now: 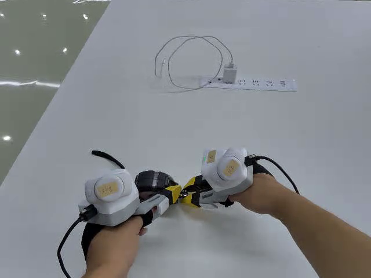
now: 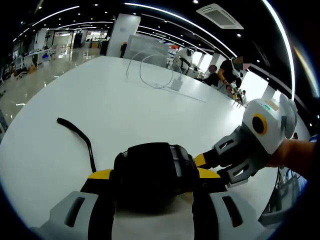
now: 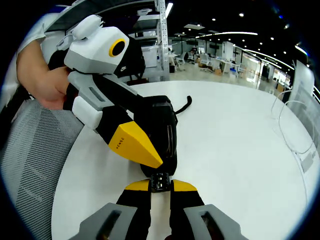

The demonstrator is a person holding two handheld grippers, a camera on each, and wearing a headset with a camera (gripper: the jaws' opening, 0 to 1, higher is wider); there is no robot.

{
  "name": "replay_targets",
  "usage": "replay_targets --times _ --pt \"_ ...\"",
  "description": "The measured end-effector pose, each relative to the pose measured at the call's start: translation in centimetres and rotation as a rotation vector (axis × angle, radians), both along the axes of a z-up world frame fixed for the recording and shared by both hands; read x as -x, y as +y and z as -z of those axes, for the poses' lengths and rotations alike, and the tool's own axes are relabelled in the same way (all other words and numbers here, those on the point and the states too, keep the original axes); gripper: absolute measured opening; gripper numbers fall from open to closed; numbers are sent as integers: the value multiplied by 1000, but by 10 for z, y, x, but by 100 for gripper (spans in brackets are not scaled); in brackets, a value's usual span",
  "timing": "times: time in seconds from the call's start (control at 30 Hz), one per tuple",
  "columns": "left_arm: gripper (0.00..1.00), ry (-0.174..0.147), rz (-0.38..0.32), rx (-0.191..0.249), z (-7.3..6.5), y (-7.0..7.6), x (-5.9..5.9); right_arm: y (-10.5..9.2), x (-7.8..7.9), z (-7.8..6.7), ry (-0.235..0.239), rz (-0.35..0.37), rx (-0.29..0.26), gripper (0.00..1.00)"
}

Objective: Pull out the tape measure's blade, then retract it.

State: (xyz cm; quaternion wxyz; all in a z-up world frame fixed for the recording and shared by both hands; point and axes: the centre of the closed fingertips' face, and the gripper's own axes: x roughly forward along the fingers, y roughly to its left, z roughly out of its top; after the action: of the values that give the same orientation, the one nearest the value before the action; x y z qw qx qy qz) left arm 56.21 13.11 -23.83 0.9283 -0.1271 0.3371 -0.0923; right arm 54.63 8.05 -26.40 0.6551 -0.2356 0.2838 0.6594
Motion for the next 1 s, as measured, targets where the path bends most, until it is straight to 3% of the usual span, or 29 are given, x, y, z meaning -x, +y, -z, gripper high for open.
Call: replay_targets --times 1.0 --pt "59 5 3 -10 1 -1 0 3 1 1 6 15 -6 11"
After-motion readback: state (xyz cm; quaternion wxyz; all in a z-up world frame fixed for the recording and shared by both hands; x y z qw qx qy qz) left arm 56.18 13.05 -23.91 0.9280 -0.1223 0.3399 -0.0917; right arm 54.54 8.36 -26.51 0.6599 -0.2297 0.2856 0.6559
